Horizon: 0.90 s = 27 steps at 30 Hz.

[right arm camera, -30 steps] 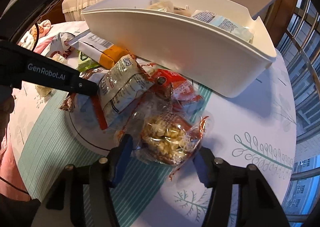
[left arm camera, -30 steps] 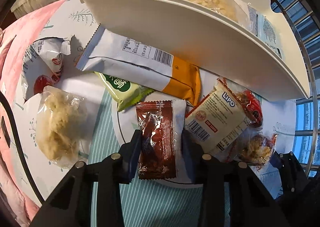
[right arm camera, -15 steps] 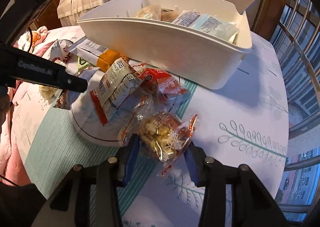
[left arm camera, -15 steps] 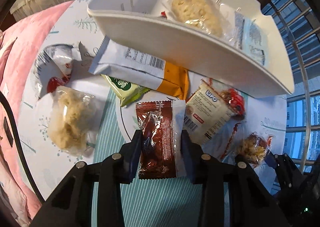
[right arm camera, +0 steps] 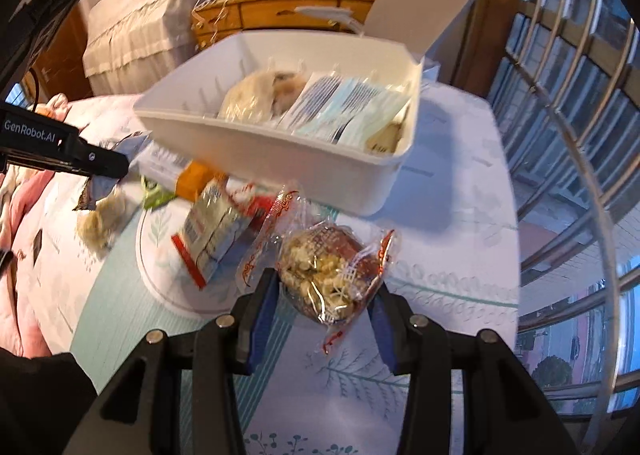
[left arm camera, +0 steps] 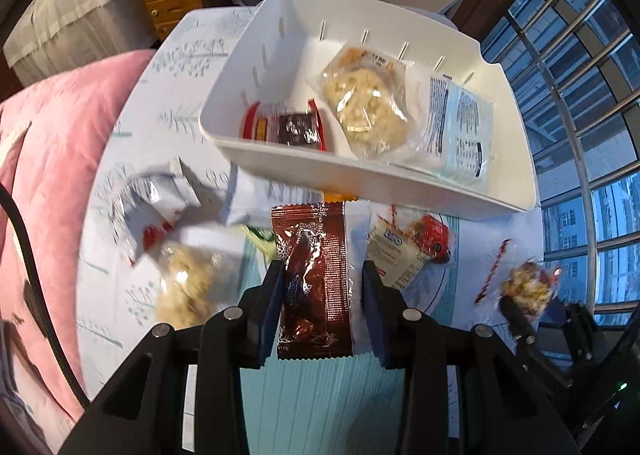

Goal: Organize snacks
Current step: 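Lift both packets over the white tray and release them inside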

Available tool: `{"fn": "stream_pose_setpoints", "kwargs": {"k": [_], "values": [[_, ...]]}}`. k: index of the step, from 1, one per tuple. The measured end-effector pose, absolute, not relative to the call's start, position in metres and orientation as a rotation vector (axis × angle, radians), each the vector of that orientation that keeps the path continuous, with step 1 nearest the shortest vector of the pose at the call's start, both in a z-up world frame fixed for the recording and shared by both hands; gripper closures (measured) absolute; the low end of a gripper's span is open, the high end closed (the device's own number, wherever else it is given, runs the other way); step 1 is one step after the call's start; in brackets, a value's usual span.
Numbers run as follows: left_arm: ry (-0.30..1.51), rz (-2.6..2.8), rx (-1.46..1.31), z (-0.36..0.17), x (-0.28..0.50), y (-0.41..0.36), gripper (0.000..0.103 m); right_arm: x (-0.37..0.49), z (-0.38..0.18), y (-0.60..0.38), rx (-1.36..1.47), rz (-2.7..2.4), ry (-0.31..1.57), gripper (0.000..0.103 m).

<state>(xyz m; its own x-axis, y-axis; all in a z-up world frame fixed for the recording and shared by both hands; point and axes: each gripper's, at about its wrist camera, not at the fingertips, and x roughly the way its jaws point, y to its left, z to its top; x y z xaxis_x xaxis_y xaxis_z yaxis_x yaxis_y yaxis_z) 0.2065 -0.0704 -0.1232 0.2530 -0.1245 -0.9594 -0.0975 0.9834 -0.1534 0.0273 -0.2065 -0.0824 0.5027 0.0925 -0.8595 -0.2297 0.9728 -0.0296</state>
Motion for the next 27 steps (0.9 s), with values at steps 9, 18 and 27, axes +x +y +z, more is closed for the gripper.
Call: {"fn": "stream_pose_setpoints", "kwargs": {"k": [9, 18, 27], "values": [[1.308, -0.094, -0.141, -0.100, 0.235, -0.039, 0.067, 0.048, -0.033, -0.206, -0.053, 0.031, 0.908, 0.059], [1.261, -0.174, -0.057, -0.090, 0.283, -0.022, 0.067, 0.089, -0.016, -0.192, -0.019, -0.097, 0.832, 0.059], [1.216, -0.226, -0.054, -0.089, 0.304, -0.020, 0.030, 0.110, -0.020, -0.185, -0.006, -0.134, 0.839, 0.058]]}}
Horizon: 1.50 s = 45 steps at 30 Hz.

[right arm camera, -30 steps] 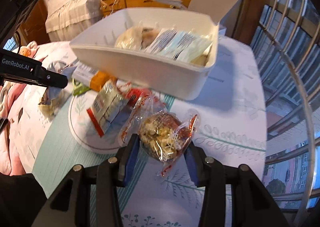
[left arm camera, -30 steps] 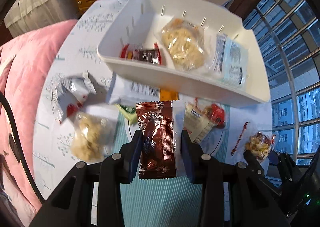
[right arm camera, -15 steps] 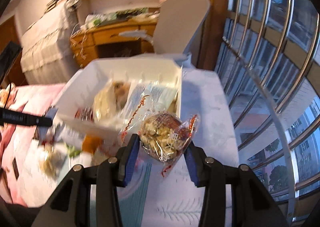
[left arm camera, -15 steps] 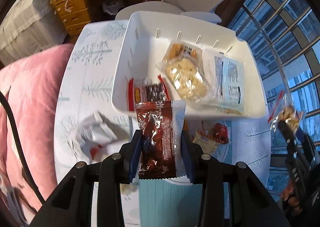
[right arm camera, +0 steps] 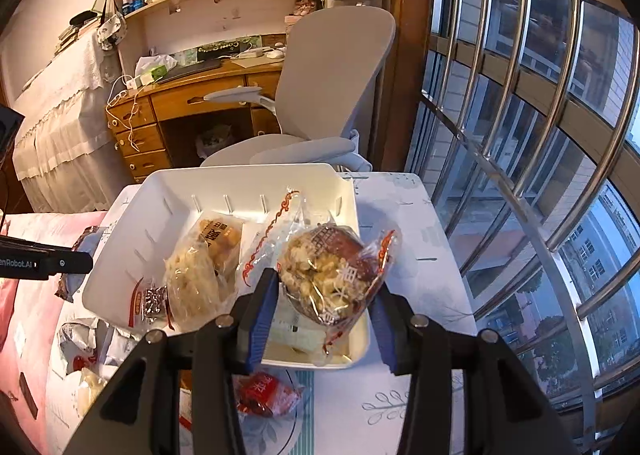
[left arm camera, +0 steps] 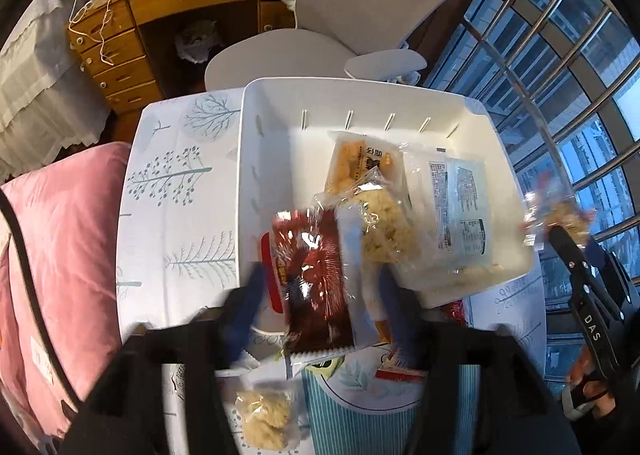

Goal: Organize snacks
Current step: 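Lift both packets over the white tray and release them inside, then move both tools back toward the Lipo packet and clear puff bag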

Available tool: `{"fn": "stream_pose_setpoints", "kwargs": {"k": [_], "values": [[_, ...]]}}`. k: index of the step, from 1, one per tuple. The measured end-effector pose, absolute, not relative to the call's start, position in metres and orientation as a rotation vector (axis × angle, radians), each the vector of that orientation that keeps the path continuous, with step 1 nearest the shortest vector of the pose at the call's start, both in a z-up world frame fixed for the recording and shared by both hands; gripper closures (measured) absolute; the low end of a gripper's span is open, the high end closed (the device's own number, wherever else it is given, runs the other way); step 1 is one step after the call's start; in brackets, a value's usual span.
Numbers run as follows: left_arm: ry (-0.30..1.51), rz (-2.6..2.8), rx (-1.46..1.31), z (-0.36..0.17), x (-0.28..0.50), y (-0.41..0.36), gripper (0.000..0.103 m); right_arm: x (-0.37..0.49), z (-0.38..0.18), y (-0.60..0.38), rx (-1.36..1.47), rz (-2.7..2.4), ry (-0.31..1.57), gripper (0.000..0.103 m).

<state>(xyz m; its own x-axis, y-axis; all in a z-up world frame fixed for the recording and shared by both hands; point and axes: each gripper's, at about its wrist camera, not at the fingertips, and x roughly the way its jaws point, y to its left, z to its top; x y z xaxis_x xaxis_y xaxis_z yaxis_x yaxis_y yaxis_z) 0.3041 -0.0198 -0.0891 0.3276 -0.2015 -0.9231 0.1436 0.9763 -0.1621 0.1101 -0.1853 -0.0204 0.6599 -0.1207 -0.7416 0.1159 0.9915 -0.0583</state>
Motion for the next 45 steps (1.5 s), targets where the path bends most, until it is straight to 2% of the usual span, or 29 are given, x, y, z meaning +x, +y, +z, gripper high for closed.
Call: {"fn": "stream_pose_setpoints", "kwargs": {"k": [5, 8, 17, 32, 45], "values": [[1.224, -0.201, -0.061, -0.090, 0.296, -0.019, 0.028, 0.109, -0.022, -0.184, -0.016, -0.115, 0.860, 0.048], [1.229, -0.168, -0.071, -0.089, 0.286, -0.017, 0.027, 0.105, -0.022, -0.184, -0.019, -0.100, 0.870, 0.046], [1.236, -0.061, -0.162, -0.089, 0.234, -0.013, 0.024, 0.081, -0.021, -0.194, 0.031, -0.015, 0.927, 0.046], [1.295, 0.113, -0.292, -0.123, 0.131, 0.003, 0.022, 0.050, -0.041, -0.191, 0.086, 0.154, 1.066, 0.045], [1.361, 0.112, -0.317, -0.152, 0.110, 0.018, 0.020, 0.052, -0.081, -0.187, 0.261, 0.116, 1.262, 0.045]]}}
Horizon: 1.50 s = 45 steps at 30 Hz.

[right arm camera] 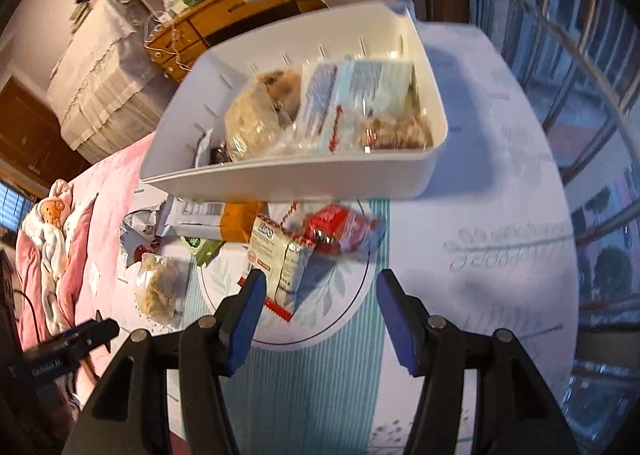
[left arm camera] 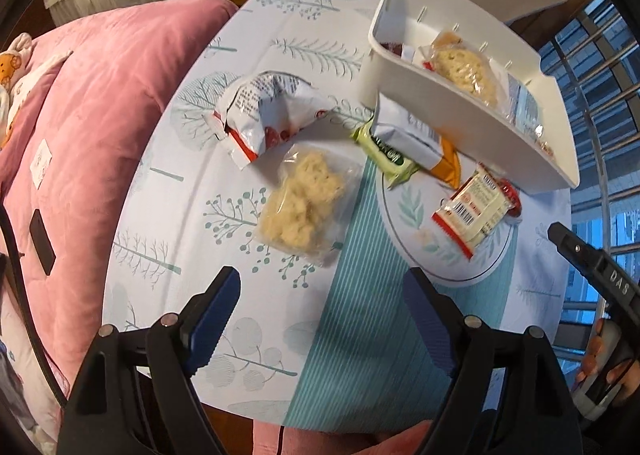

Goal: Organize snacks
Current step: 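Move both tools back toward the Lipo packet and clear puff bag, then grasp the clear puff bag with the left tool while the right tool grasps the Lipo packet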

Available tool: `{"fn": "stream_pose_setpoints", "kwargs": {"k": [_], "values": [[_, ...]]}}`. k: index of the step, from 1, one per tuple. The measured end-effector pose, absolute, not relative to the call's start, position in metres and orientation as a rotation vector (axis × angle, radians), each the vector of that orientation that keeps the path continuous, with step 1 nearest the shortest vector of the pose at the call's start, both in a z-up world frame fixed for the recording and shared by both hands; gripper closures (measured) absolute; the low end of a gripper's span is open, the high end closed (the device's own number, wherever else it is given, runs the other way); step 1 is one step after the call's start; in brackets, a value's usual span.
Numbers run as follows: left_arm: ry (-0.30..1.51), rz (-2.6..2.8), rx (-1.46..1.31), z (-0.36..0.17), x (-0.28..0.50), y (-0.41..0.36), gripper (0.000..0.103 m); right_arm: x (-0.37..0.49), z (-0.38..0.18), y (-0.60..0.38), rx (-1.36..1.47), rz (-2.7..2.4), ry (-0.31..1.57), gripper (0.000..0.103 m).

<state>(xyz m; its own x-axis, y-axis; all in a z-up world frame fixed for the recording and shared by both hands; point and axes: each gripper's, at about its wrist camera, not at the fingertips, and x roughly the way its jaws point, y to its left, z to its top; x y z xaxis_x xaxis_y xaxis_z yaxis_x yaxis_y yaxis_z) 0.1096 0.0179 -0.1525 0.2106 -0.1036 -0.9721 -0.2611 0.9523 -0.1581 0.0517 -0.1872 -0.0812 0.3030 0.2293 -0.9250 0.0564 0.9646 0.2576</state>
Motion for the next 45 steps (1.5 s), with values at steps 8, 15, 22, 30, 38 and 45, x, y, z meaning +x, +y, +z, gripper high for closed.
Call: {"fn": "stream_pose_setpoints", "kwargs": {"k": [8, 15, 22, 30, 38, 45], "values": [[1.438, 0.036, -0.232, -0.176, 0.130, 0.028, 0.016, 0.058, -0.116, -0.179, 0.378, 0.009, 1.399, 0.037], [1.529, -0.043, -0.182, -0.198, 0.150, 0.034, 0.014, 0.060, -0.137, -0.160, 0.454, -0.099, 1.448, 0.026], [1.560, -0.132, -0.096, -0.211, 0.164, 0.031, 0.014, 0.062, -0.150, -0.142, 0.517, -0.204, 1.438, 0.023], [1.580, -0.227, -0.043, -0.221, 0.183, 0.027, 0.014, 0.065, -0.162, -0.122, 0.545, -0.284, 1.412, 0.023], [1.589, -0.287, -0.065, -0.231, 0.205, 0.029, 0.016, 0.078, -0.170, -0.101, 0.495, -0.375, 1.398, 0.022], [1.593, -0.309, -0.078, -0.240, 0.213, 0.030, 0.023, 0.089, -0.175, -0.092, 0.451, -0.451, 1.369, 0.022]]}}
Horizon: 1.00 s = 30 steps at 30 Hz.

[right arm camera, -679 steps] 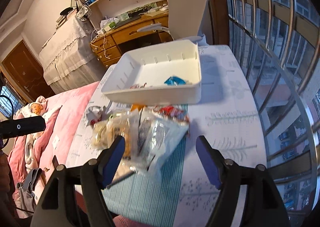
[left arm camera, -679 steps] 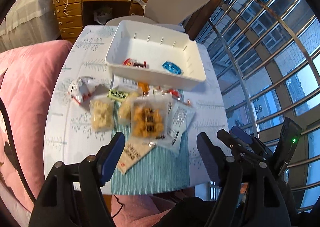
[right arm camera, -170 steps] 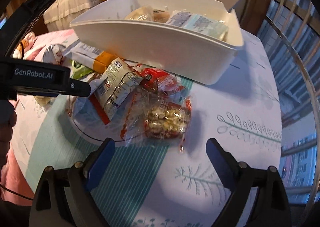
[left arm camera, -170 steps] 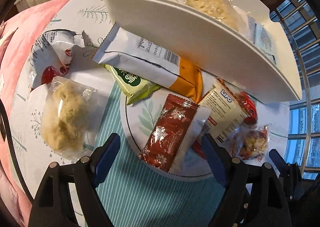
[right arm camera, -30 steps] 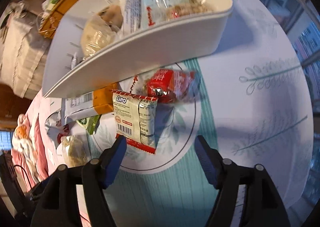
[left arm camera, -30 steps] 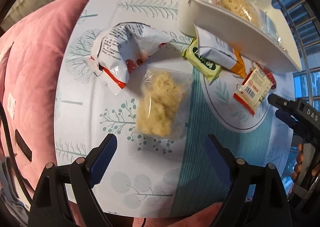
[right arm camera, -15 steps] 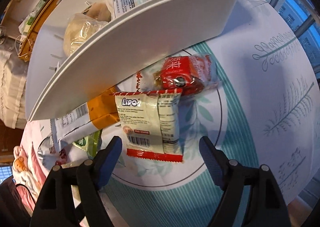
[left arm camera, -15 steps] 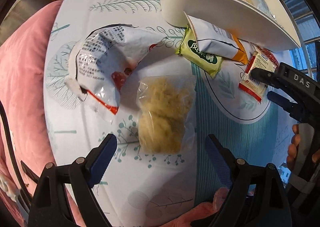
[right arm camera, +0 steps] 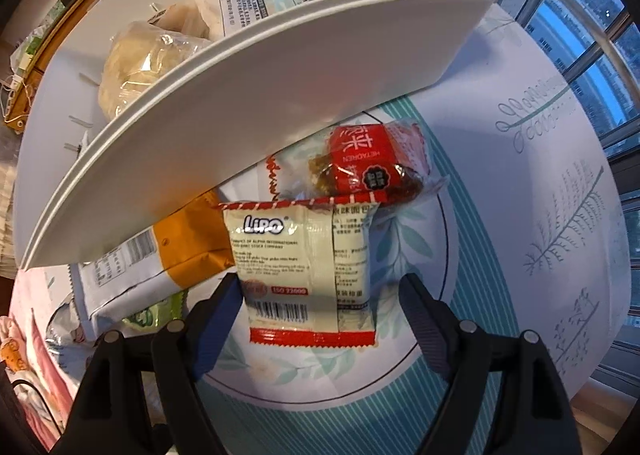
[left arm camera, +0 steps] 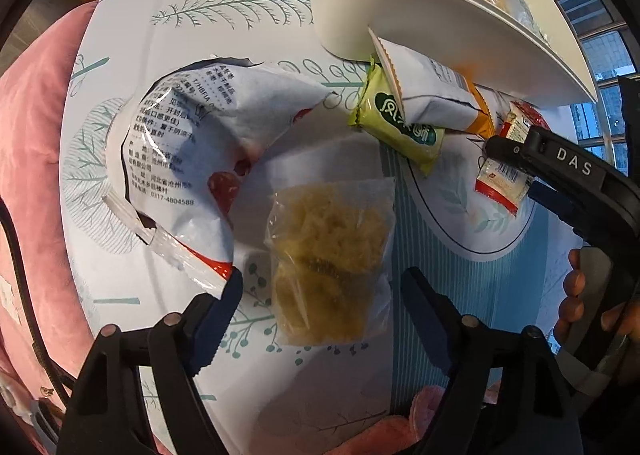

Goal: Organize snacks
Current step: 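Grasp the clear puff bag with the left tool while the right tool grasps the Lipo packet, then carry both packets into the white tray and open both tools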

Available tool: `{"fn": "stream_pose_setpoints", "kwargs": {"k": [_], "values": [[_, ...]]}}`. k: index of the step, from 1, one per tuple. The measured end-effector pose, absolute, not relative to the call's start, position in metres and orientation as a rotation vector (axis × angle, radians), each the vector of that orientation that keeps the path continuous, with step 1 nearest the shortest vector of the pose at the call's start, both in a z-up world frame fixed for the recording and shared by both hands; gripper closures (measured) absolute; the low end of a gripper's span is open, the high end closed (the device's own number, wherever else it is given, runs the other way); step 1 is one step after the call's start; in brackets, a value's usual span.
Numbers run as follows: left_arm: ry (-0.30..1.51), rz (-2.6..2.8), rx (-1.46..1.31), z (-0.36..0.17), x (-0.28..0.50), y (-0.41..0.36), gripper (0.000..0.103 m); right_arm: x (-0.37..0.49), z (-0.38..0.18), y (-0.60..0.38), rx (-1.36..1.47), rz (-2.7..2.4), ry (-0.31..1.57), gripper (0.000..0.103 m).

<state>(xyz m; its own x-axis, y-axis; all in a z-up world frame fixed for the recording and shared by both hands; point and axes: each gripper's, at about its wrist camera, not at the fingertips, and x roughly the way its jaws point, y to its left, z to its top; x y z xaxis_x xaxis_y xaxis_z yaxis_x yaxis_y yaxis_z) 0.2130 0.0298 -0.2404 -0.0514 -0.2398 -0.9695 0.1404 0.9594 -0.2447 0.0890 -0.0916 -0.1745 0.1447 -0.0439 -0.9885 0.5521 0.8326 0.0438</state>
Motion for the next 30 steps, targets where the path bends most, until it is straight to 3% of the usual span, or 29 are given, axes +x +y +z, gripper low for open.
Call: {"fn": "stream_pose_setpoints", "kwargs": {"k": [3, 8, 14, 22, 30], "values": [[1.592, -0.313, -0.092, -0.242, 0.215, 0.031, 0.024, 0.098, -0.175, -0.082, 0.420, -0.458, 1.369, 0.024], [1.601, -0.321, -0.118, -0.243, 0.216, 0.040, 0.039, 0.102, -0.176, -0.072, 0.373, -0.467, 1.368, 0.042], [1.593, -0.336, -0.125, -0.239, 0.212, 0.044, 0.050, 0.096, -0.172, -0.069, 0.385, -0.451, 1.374, 0.050], [1.581, -0.310, -0.148, -0.237, 0.200, 0.053, 0.059, 0.083, -0.167, -0.083, 0.409, -0.438, 1.350, 0.051], [1.567, -0.283, -0.186, -0.221, 0.182, 0.057, 0.060, 0.071, -0.143, -0.079, 0.395, -0.387, 1.304, 0.052]]}}
